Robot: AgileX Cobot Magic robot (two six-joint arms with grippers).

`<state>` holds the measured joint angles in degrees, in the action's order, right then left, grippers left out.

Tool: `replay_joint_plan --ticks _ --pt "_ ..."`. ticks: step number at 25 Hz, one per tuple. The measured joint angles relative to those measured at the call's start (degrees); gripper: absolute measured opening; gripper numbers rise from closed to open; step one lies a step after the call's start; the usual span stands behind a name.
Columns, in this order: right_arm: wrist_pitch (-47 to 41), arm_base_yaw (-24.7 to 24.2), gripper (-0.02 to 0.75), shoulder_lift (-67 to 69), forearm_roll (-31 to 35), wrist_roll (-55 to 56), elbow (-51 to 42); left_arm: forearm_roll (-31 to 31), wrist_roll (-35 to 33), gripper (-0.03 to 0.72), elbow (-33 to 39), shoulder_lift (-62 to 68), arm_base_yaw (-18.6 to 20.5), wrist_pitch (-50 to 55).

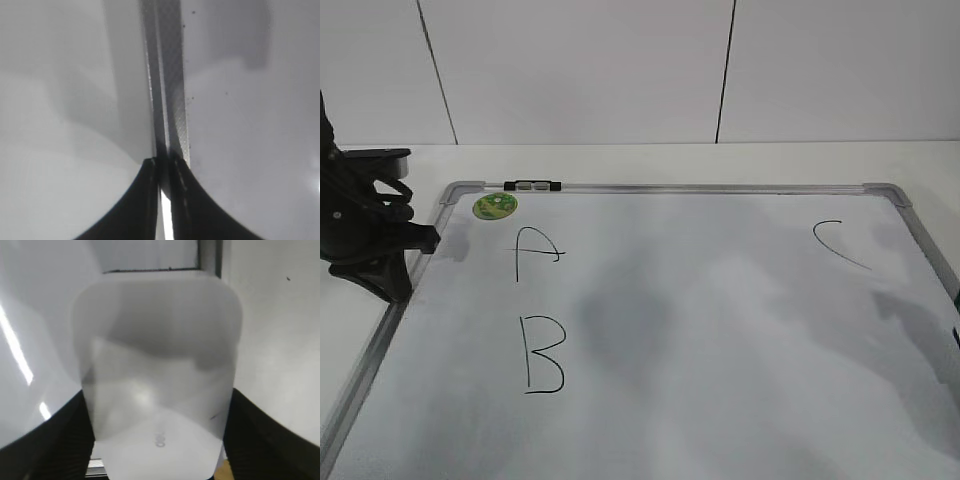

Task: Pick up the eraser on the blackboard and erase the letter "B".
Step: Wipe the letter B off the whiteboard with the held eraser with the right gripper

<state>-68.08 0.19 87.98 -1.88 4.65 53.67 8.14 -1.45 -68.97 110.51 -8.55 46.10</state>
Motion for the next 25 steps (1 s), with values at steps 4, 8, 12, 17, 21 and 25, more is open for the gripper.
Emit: replay_joint_plan --ticks 4,8,12,17,21,25 --pt "-0.5 0.0 0.543 0.0 5.6 0.0 3.0 0.0 0.0 0.022 0.0 0.0 0.0 0.0" --pt "-0.7 2.5 0.543 0.7 9.1 0.8 5.9 0.0 0.0 0.022 0.0 0.0 0.0 -0.1" --pt "-1.0 11.5 0.543 3.1 5.3 4.9 8.9 0.0 0.0 0.022 0.0 0.0 0.0 -0.1" --pt "-1.4 22.6 0.542 8.6 4.7 8.0 16.5 0.0 0.0 0.022 0.0 0.0 0.0 -0.1" --pt "-1.5 29.4 0.542 15.0 4.5 8.6 24.9 0.0 0.0 0.022 0.0 0.0 0.0 -0.1" --pt "-1.5 34.6 0.542 22.4 4.5 8.9 34.2 0.0 0.0 0.022 0.0 0.0 0.0 -0.1"
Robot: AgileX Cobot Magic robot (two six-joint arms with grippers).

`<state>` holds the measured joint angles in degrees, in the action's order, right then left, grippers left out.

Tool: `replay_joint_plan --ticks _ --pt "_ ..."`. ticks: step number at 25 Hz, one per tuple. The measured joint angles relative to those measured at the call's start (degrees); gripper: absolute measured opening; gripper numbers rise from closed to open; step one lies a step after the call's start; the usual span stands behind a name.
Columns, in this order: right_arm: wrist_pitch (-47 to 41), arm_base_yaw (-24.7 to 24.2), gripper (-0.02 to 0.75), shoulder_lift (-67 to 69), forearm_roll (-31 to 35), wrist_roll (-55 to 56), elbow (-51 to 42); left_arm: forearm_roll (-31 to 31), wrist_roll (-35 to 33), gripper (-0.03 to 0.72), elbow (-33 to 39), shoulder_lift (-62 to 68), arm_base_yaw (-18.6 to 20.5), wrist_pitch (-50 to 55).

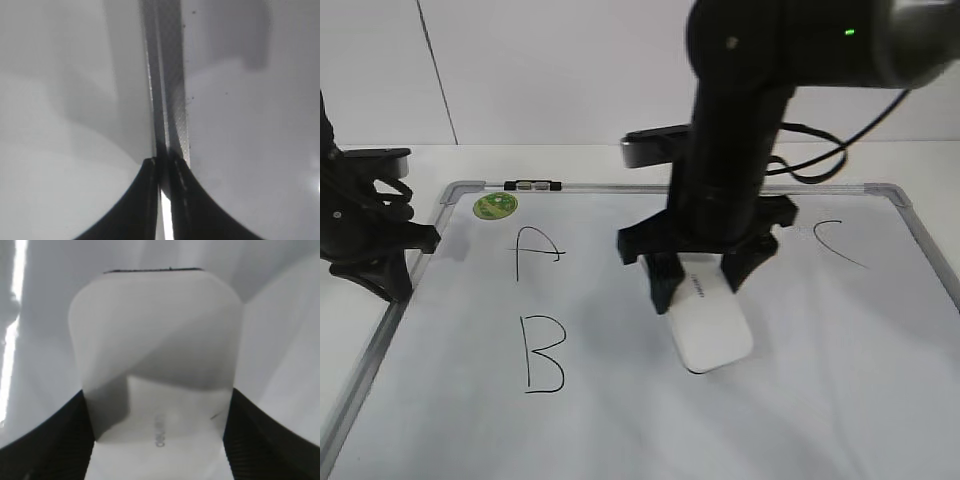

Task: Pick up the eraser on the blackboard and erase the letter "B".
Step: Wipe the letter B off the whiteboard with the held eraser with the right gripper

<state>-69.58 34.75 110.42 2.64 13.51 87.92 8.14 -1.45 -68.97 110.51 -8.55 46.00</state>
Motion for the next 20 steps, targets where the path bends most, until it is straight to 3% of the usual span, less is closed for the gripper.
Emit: replay_joint_plan --ticks 10,20 --pt "-0.7 7.8 0.541 16.2 -1.1 0.1 18.2 0.0 0.0 0.022 0.0 0.0 0.0 0.1" --pt "-3.7 9.0 0.54 21.1 -2.0 -0.8 24.5 0.0 0.0 0.022 0.0 0.0 0.0 0.1"
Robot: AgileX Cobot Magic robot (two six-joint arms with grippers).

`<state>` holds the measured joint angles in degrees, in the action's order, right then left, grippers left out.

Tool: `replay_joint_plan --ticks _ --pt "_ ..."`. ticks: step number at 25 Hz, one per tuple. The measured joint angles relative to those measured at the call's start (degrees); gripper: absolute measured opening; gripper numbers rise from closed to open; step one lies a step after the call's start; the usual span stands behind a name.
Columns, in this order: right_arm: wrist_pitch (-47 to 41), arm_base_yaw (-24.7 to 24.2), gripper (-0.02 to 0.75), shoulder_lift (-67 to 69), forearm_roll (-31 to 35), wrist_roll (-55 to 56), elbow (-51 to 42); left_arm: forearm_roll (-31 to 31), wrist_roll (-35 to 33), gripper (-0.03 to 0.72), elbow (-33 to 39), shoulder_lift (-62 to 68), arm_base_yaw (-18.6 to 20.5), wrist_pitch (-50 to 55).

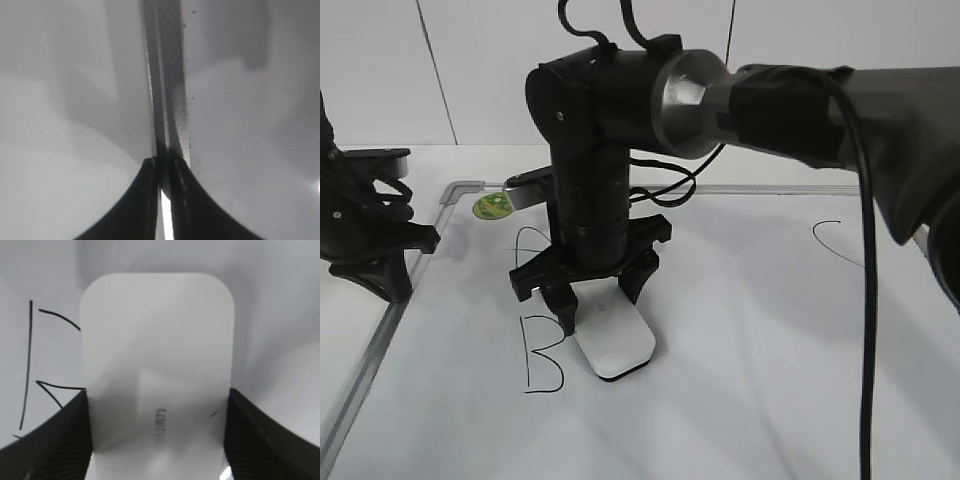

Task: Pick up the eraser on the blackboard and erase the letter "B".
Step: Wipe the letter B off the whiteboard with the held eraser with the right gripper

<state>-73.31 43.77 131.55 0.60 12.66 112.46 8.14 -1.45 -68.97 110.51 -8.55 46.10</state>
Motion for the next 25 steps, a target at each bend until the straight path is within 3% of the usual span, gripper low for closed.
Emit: replay_joint_plan --ticks 8,19,25 --pt "0.0 0.9 0.54 0.3 -0.6 -0.1 0.0 0.0 0.0 0.022 0.0 0.0 0.0 0.0" --pt "1.3 8.8 0.54 0.5 -0.6 -1.3 0.3 0.0 0.0 0.022 0.0 0.0 0.0 0.0" --pt "1.4 9.4 0.54 0.5 0.3 -1.3 0.3 0.0 0.0 0.022 0.0 0.0 0.0 0.0"
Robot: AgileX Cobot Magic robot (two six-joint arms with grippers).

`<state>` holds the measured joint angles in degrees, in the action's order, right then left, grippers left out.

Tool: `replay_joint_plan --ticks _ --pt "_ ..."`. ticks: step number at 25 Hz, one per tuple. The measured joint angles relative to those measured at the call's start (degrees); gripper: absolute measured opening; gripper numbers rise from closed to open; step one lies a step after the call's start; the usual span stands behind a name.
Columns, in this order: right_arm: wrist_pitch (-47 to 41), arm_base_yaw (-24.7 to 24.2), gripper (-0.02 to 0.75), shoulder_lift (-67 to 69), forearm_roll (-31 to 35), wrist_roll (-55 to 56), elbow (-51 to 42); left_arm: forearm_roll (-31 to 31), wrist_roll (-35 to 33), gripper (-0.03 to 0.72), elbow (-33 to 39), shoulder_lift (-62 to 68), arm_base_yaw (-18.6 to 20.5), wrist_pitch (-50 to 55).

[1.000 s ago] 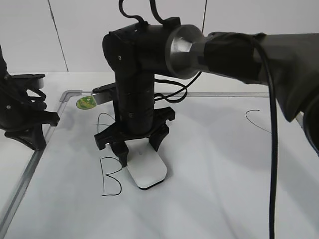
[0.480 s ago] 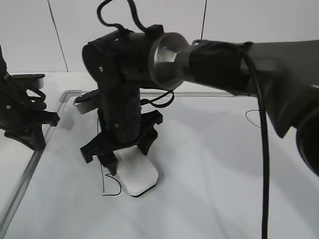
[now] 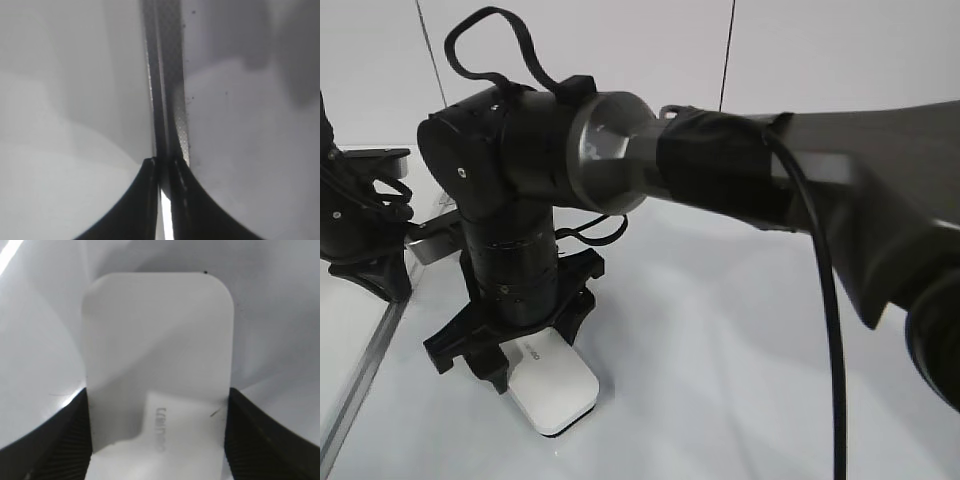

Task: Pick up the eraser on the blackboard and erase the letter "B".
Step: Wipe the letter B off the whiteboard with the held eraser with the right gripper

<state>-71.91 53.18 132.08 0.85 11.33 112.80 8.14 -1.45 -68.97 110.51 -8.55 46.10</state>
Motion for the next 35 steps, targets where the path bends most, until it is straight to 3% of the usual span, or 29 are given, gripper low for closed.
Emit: replay_joint_plan --ticks 7,16,20,29,35 --pt "0.1 -1.0 0.54 0.0 -1.3 2.4 0.1 0.0 0.0 0.022 0.0 0.0 0.0 0.0" --pt "1.0 -9.7 0.54 0.0 -0.9 3.9 0.2 0.0 0.0 0.022 0.0 0.0 0.0 -0.1" --pt "1.1 -10.5 0.54 0.0 -1.5 3.9 0.2 0.0 0.0 0.022 0.0 0.0 0.0 -0.1" --pt "1.3 -5.5 0.54 0.3 -7.2 3.8 0.2 0.0 0.0 0.022 0.0 0.0 0.0 -0.1" --pt "1.3 0.4 0.54 0.4 -5.1 3.2 0.2 0.0 0.0 0.022 0.0 0.0 0.0 -0.1"
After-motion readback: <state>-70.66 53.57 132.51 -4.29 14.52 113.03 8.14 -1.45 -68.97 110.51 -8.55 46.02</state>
